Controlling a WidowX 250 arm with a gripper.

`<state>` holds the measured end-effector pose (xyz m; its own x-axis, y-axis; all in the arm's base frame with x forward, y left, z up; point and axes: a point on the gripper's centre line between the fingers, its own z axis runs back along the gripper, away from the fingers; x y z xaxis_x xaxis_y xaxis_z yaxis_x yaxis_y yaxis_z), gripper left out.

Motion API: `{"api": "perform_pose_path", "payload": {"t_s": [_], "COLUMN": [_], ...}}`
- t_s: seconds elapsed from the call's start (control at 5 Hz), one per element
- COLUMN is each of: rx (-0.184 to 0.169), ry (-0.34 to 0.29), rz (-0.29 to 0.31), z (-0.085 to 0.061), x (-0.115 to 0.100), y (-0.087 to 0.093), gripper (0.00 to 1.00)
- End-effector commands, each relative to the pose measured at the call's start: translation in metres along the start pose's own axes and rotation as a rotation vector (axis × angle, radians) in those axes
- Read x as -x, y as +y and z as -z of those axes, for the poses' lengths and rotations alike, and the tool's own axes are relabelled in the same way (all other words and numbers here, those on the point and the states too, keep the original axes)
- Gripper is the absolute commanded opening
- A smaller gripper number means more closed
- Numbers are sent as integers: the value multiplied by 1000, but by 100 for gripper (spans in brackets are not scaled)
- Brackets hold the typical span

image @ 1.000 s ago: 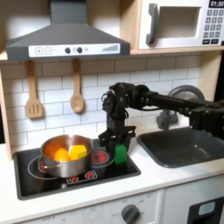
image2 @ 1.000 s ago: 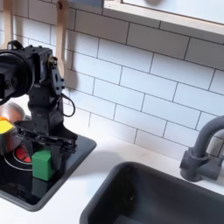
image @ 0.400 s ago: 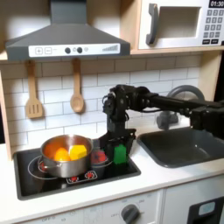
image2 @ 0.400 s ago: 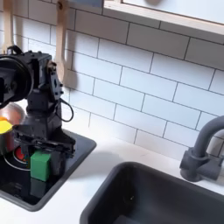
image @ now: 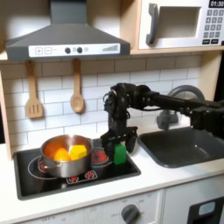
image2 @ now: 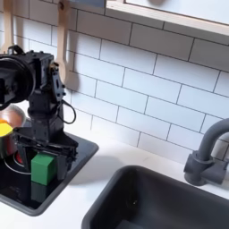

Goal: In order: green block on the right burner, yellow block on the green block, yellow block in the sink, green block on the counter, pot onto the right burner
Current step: 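Put the green block on the right burner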

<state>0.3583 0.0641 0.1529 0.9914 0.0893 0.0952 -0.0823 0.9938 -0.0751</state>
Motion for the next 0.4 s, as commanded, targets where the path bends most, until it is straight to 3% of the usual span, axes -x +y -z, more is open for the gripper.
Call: {"api": "perform_pose_path", "payload": {"t_s": [0.0, 0.2], "rx": [27, 31], "ry": [-46, -75], "rz": [5, -1], "z": [-46, -68], "x": [-11, -15], "y": [-11, -10], "gripper": [100, 100]}}
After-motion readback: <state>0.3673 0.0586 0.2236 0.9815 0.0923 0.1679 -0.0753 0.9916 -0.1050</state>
